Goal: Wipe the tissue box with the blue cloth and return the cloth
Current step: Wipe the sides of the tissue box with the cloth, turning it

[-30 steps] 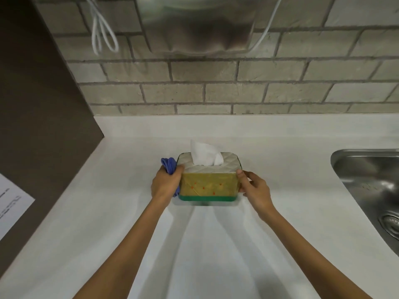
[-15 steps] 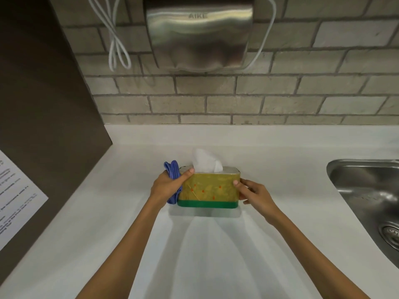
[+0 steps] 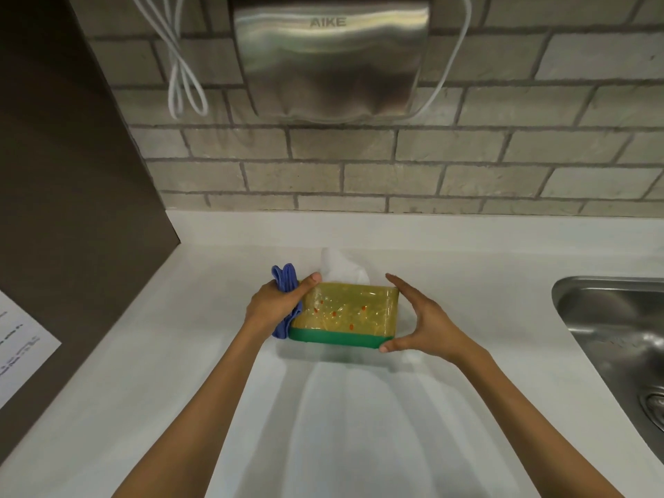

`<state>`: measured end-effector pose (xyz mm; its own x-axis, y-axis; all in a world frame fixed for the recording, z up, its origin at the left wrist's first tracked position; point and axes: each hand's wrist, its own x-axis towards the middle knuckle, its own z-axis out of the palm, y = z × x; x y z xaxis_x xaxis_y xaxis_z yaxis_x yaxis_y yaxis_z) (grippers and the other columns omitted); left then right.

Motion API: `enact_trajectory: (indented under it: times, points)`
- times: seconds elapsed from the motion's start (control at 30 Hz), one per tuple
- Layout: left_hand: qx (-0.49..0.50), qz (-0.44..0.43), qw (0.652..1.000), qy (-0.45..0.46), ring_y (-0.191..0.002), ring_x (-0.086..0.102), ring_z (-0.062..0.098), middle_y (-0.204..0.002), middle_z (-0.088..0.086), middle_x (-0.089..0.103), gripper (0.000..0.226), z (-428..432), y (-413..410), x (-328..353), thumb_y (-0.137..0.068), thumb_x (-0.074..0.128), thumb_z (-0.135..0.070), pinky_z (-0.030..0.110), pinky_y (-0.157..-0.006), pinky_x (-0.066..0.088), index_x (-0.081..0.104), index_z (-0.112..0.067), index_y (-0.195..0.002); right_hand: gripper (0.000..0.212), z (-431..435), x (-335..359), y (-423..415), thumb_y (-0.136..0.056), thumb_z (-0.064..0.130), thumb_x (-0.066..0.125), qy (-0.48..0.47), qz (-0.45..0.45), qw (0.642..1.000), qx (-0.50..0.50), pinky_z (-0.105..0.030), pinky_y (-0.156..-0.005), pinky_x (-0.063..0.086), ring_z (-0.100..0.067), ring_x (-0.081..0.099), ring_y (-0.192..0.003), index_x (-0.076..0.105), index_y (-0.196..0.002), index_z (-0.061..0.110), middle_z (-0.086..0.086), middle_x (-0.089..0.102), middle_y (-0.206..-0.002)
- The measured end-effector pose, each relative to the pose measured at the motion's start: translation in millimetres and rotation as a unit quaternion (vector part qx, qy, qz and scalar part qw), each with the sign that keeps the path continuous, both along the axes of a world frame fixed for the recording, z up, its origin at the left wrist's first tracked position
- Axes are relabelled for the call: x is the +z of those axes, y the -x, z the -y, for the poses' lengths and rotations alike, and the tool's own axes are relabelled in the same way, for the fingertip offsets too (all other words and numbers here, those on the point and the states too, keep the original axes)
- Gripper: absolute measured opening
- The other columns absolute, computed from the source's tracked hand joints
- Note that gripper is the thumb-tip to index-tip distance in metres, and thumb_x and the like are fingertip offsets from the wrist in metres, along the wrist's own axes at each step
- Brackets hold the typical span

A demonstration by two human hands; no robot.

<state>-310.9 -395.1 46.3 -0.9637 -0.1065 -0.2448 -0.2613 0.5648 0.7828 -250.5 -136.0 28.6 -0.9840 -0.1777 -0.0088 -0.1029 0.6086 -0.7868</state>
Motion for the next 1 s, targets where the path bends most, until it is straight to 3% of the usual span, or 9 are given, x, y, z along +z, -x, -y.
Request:
enact_trajectory:
  times: [0.2,0.3,0.43,0.57,0.67,0.77,0.83,0.93,1.0]
  points:
    - [0.018,-0.016,0.998,-0.050,-0.075,0.060,0.019,-0.075,0.002,0.062,0.062,-3.6,0.2,-11.0,-0.067,0.052,-0.077,0.037,-0.083,0.048,0.058,-0.017,-0.080,0.127,-2.1,-8.8,1.9,-0.045,0.038,0.092,0.044,0.040,0.998,0.012,-0.020,-0.107,0.024,-0.003,0.031,-0.137,0.009,-0.140,0.052,0.023,0.036,-0.139]
    - [0.029,-0.014,0.998,-0.054,-0.069,0.056,0.012,-0.070,-0.001,0.060,0.051,-6.5,1.5,-10.3,-0.068,0.053,-0.076,0.033,-0.077,0.046,0.053,-0.025,-0.068,0.134,0.3,-10.0,2.7,-0.043,0.039,0.092,0.021,0.035,0.999,0.017,-0.022,-0.107,0.025,0.001,0.029,-0.132,0.005,-0.145,0.045,0.025,0.031,-0.137]
    - [0.058,-0.026,0.996,-0.061,-0.068,0.056,0.017,-0.067,0.002,0.058,0.051,-9.9,0.5,-8.5,-0.076,0.047,-0.072,0.032,-0.072,0.044,0.050,-0.022,-0.067,0.116,1.9,-9.5,5.3,-0.048,0.032,0.090,0.016,0.003,1.000,0.010,-0.021,-0.100,0.031,0.000,0.036,-0.126,0.010,-0.125,0.066,0.020,0.043,-0.131]
    - [0.111,-0.059,0.988,-0.090,-0.067,0.053,0.021,-0.067,0.000,0.053,0.039,-13.8,-15.9,-14.5,-0.091,0.038,-0.056,0.037,-0.069,0.049,0.045,-0.027,-0.065,0.105,-0.1,-7.1,9.6,-0.052,0.029,0.085,0.015,0.001,1.000,0.020,-0.022,-0.097,0.037,-0.009,0.044,-0.127,0.018,-0.131,0.048,0.011,0.050,-0.127]
    - [0.119,-0.179,0.972,-0.096,-0.068,0.050,0.025,-0.068,0.003,0.049,0.037,-20.6,-33.5,-21.2,-0.095,0.040,-0.043,0.036,-0.065,0.042,0.046,-0.024,-0.064,0.105,0.6,-4.4,13.9,-0.052,0.031,0.084,0.009,0.004,0.999,0.034,-0.024,-0.095,0.040,-0.012,0.046,-0.125,0.019,-0.134,0.038,0.009,0.051,-0.126]
    - [0.093,-0.259,0.961,-0.010,-0.100,0.055,0.033,-0.107,0.015,0.059,0.040,-26.7,-44.8,-25.4,-0.096,0.038,-0.039,0.038,-0.084,0.046,0.063,-0.008,-0.106,0.102,0.1,-3.5,16.8,-0.052,0.027,0.085,0.023,0.010,0.999,0.034,-0.025,-0.096,0.039,-0.011,0.045,-0.125,0.022,-0.130,0.041,0.009,0.050,-0.127]
    - [0.041,-0.289,0.956,0.043,-0.121,0.045,0.032,-0.133,0.016,0.049,0.063,-32.0,-52.6,-23.9,-0.092,0.032,-0.052,0.038,-0.103,0.038,0.049,-0.007,-0.133,0.097,-0.9,-3.1,17.1,-0.052,0.026,0.086,0.032,0.013,0.999,0.030,-0.026,-0.098,0.038,-0.009,0.044,-0.126,0.023,-0.122,0.052,0.012,0.050,-0.126]
    - [-0.038,-0.318,0.941,0.112,-0.134,0.033,0.033,-0.148,0.020,0.034,0.083,-35.4,-59.3,-24.4,-0.081,0.025,-0.069,0.046,-0.112,0.028,0.038,-0.015,-0.142,0.097,-2.2,-3.1,18.6,-0.051,0.025,0.087,0.038,0.017,0.999,0.021,-0.026,-0.098,0.038,-0.008,0.043,-0.125,0.022,-0.115,0.059,0.012,0.051,-0.124]
    - [-0.016,-0.304,0.948,0.091,-0.136,0.032,0.034,-0.150,0.019,0.031,0.084,-35.3,-55.6,-22.3,-0.079,0.031,-0.072,0.050,-0.112,0.029,0.040,-0.015,-0.140,0.097,-2.6,-3.3,19.3,-0.051,0.025,0.087,0.041,0.017,0.999,0.021,-0.026,-0.098,0.038,-0.008,0.044,-0.125,0.023,-0.116,0.057,0.013,0.052,-0.124]
